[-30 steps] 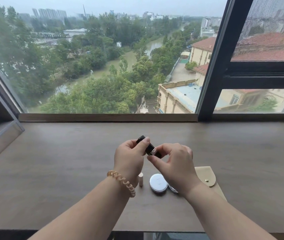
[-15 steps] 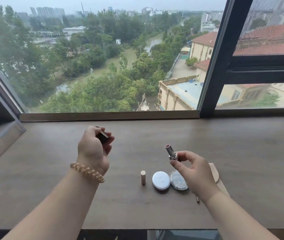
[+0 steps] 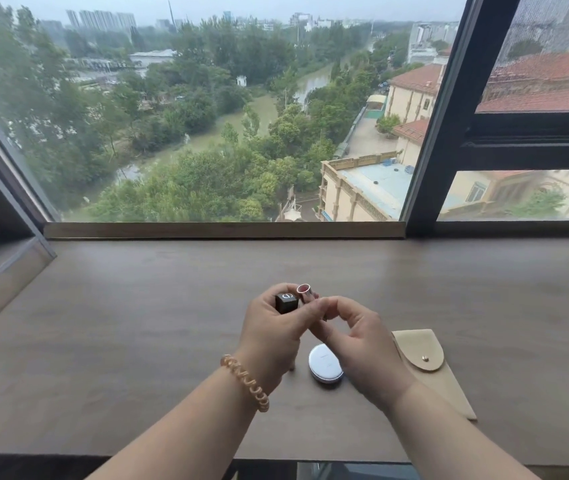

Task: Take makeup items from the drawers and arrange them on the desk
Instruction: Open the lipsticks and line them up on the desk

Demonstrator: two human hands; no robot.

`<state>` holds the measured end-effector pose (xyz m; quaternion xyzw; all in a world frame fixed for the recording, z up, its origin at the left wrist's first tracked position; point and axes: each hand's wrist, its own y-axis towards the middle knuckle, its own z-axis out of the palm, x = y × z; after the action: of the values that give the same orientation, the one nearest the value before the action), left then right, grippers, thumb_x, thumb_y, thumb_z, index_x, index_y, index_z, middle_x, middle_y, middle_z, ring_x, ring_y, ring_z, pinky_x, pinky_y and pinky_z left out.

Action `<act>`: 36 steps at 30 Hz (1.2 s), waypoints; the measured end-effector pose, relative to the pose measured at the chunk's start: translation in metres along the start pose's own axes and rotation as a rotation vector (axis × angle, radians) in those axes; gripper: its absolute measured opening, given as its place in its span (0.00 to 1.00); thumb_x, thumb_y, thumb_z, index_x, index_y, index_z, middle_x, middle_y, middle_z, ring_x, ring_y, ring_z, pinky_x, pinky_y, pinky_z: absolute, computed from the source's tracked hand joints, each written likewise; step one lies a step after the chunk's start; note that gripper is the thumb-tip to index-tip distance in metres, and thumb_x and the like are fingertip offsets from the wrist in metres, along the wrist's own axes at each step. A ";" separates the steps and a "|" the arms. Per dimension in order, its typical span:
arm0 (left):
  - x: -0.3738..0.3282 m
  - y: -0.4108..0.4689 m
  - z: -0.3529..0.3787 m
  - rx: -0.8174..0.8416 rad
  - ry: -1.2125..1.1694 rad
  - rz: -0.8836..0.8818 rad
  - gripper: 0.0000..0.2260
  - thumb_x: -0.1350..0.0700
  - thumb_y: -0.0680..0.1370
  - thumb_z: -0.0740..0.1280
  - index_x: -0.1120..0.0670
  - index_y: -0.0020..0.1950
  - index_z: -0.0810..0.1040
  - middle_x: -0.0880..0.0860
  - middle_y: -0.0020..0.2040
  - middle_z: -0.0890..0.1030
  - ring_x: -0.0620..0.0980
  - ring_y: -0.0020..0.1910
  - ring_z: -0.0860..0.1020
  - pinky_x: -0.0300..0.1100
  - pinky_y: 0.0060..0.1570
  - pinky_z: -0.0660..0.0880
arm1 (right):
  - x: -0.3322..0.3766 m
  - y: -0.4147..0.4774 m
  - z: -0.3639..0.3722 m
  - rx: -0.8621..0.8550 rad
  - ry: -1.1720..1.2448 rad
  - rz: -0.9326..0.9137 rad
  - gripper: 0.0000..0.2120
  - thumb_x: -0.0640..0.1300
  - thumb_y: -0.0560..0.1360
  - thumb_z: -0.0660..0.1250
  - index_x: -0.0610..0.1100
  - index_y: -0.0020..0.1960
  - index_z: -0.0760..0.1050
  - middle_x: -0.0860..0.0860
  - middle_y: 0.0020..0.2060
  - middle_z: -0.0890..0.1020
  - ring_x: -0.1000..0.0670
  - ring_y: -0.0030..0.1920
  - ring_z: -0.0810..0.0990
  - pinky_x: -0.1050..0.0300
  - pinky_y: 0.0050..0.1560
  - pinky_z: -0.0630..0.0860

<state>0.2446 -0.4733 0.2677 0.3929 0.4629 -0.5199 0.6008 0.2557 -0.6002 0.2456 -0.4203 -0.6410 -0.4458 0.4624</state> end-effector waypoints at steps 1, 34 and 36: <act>-0.001 -0.001 0.000 -0.001 0.005 0.003 0.04 0.69 0.70 0.72 0.64 0.41 0.77 0.56 0.31 0.81 0.47 0.30 0.80 0.34 0.31 0.75 | -0.001 -0.001 0.000 0.056 0.027 0.018 0.05 0.47 0.75 0.69 0.46 0.47 0.81 0.58 0.37 0.81 0.57 0.44 0.78 0.70 0.47 0.72; 0.001 0.004 -0.025 0.046 0.055 -0.102 0.06 0.65 0.71 0.72 0.61 0.37 0.75 0.53 0.27 0.76 0.42 0.23 0.73 0.32 0.25 0.70 | -0.004 0.001 0.016 0.073 0.210 0.268 0.26 0.50 0.65 0.78 0.51 0.60 0.74 0.45 0.41 0.82 0.48 0.44 0.84 0.50 0.53 0.78; 0.004 0.006 -0.029 0.069 0.091 -0.099 0.06 0.64 0.71 0.72 0.60 0.37 0.76 0.52 0.28 0.76 0.42 0.24 0.72 0.32 0.26 0.69 | -0.005 0.003 0.016 0.114 0.248 0.274 0.23 0.46 0.67 0.76 0.48 0.60 0.74 0.41 0.41 0.83 0.44 0.45 0.84 0.47 0.54 0.77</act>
<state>0.2464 -0.4457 0.2556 0.4134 0.4904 -0.5462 0.5388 0.2561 -0.5852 0.2382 -0.4183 -0.5403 -0.3900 0.6173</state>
